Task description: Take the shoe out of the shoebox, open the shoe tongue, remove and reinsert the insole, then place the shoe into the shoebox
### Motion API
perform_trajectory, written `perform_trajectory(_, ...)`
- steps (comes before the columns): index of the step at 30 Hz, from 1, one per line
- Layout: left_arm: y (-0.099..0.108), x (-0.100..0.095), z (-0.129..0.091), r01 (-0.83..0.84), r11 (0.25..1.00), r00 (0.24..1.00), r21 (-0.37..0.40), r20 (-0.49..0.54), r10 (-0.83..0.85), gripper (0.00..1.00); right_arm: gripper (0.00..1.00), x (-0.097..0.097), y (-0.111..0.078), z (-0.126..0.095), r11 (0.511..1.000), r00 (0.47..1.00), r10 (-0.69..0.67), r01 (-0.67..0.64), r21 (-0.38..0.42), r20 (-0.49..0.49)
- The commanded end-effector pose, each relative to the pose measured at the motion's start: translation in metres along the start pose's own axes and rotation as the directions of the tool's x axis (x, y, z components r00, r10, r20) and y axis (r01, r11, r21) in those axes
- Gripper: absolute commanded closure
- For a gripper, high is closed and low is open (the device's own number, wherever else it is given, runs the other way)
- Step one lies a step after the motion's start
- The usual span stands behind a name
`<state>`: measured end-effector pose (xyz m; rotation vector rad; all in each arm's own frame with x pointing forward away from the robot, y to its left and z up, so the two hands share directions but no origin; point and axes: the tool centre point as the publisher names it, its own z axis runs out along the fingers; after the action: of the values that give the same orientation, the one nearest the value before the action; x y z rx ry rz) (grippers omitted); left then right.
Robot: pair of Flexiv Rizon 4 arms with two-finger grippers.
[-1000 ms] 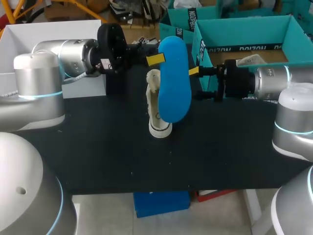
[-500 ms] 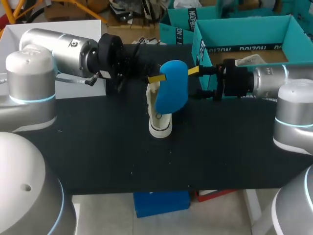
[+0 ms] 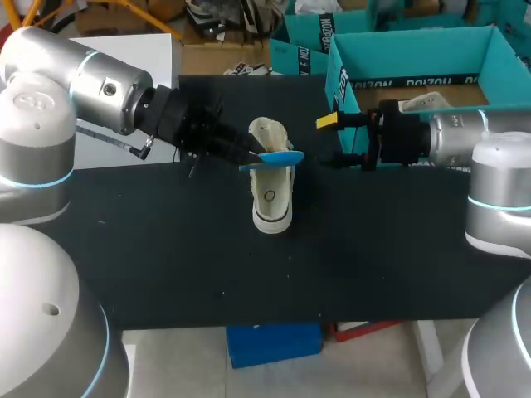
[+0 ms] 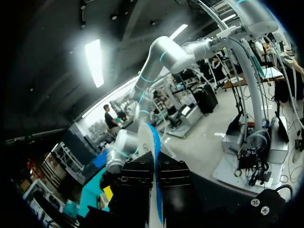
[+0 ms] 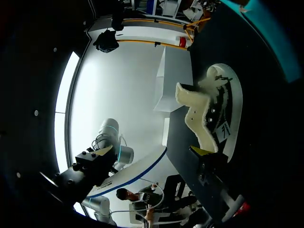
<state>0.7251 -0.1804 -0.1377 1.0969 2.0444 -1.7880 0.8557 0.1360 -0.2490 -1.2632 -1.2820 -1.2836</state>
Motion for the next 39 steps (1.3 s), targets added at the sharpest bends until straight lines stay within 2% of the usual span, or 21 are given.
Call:
perform_trajectory(1,0.003,-0.01,-0.004,-0.453,0.873,0.881,-0.18,-0.243,0.407,1.0,0.0,-0.001,0.0,0.001,1.0,1.0,0.0,0.0,-0.003,0.0)
perform_trajectory(20,0.003,-0.01,-0.004,-0.453,0.873,0.881,-0.18,-0.243,0.407,1.0,0.0,-0.001,0.0,0.001,1.0,1.0,0.0,0.0,-0.003,0.0)
perform_trajectory(22,-0.011,0.007,0.006,-0.542,0.826,0.835,-0.154,-0.213,0.507,1.0,0.0,-0.001,0.0,0.001,1.0,1.0,0.0,0.0,-0.003,0.0)
perform_trajectory(25,-0.014,0.038,0.015,-0.626,0.764,0.777,-0.156,-0.204,0.596,1.0,0.0,-0.001,0.0,0.001,1.0,1.0,0.0,0.0,-0.003,0.0)
perform_trajectory(26,-0.013,0.051,0.017,-0.633,0.763,0.773,-0.133,-0.166,0.613,1.0,0.0,-0.001,0.0,0.001,1.0,1.0,0.0,0.0,-0.003,0.0)
perform_trajectory(32,0.01,0.103,0.022,-0.7,0.697,0.714,-0.158,-0.118,0.69,1.0,0.0,-0.001,0.0,0.001,1.0,1.0,0.0,0.0,-0.003,0.0)
perform_trajectory(39,0.036,0.134,0.024,-0.763,0.614,0.635,-0.201,-0.057,0.77,1.0,0.0,-0.001,0.0,0.001,1.0,1.0,0.0,0.0,-0.003,0.0)
